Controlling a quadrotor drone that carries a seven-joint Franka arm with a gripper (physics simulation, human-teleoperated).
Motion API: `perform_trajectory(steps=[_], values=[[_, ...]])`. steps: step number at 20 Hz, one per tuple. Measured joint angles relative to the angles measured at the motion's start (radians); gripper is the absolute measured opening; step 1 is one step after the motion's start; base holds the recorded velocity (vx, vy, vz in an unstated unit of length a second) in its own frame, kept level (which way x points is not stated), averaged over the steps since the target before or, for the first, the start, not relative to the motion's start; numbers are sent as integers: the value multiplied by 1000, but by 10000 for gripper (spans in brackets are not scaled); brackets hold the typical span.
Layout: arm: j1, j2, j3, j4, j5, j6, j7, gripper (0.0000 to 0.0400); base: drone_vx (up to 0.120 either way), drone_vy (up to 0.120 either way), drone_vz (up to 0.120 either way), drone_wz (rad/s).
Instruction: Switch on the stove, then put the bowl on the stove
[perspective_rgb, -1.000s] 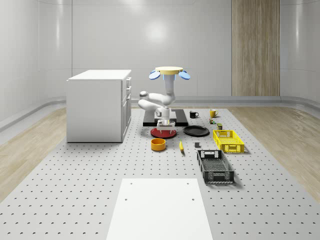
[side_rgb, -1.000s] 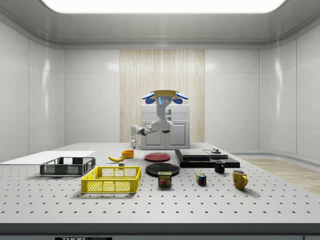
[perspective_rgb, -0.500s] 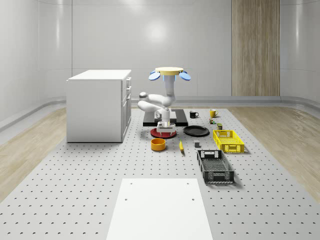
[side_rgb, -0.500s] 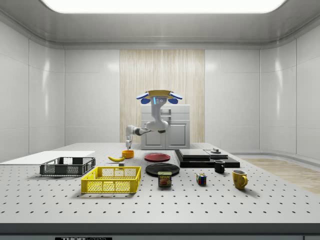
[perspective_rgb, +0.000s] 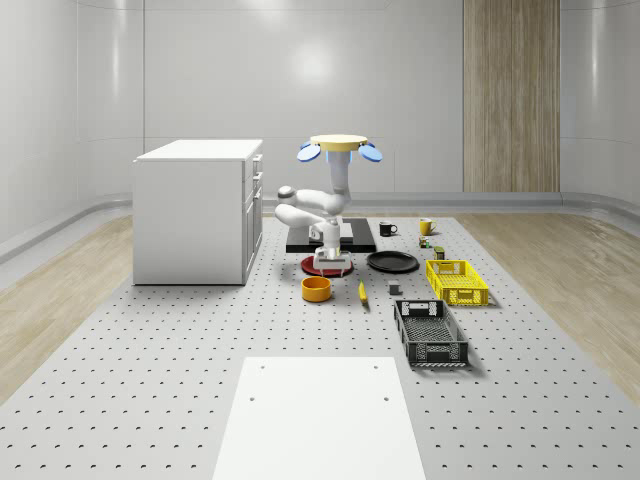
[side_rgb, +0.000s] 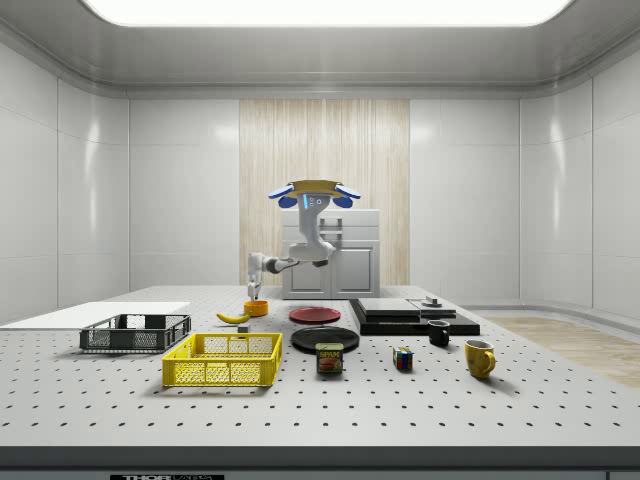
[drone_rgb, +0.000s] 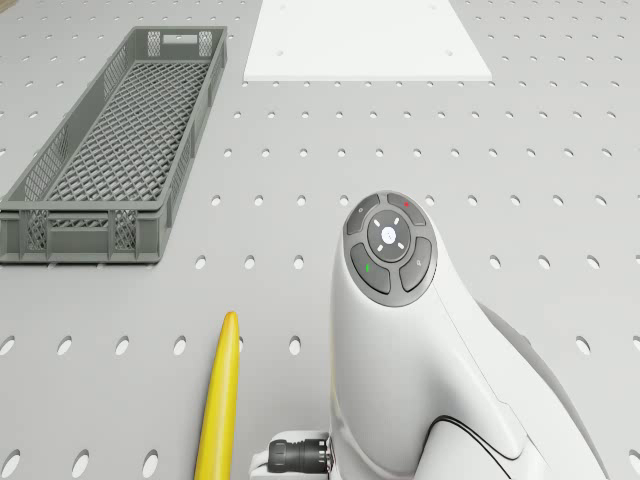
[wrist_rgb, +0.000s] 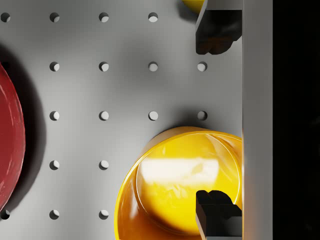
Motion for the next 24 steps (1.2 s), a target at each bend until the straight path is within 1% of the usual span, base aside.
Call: perform_trajectory(steps=[9,17,24], values=[[-5,8,-87,41,-78,38,-23,400,0,0,0,0],[-48,30,-116,95,-106,50,-24,400,0,0,0,0],[-72,43,-132,106,-124,49,-7,400,0,0,0,0]])
